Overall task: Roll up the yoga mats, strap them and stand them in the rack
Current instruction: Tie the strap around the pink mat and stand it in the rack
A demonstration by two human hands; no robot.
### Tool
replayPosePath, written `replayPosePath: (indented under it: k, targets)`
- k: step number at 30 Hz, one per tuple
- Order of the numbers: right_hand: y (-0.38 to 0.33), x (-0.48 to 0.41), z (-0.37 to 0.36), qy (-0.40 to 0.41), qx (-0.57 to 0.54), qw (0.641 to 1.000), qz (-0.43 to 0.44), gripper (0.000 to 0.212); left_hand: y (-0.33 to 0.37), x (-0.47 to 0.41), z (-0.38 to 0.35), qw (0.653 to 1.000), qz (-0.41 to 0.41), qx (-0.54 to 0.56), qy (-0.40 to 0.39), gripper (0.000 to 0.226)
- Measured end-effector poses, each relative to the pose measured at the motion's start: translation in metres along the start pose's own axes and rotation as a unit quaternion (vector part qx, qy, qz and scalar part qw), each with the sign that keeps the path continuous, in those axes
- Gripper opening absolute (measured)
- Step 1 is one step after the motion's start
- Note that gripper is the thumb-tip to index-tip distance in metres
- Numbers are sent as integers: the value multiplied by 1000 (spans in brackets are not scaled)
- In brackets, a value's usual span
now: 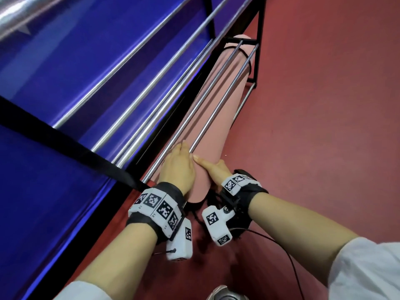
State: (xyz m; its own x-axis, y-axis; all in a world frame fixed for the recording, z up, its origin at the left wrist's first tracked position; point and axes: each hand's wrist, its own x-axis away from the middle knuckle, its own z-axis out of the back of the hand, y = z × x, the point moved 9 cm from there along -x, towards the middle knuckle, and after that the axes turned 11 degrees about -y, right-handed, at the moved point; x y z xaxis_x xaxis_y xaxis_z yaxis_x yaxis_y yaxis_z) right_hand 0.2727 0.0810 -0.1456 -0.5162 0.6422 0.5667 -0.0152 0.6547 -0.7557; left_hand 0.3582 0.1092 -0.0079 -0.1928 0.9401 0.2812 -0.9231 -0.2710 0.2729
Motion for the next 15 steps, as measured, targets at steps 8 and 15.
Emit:
replayPosePath:
  k: [8,15]
  targets:
    - [11,-22,-25,16,46,998,-48,104,1,-12,-8,999,5,-19,-28,48]
    - [22,-38,-33,1,93,993,-74,94,2,-9,-14,997,21,-20,-72,53]
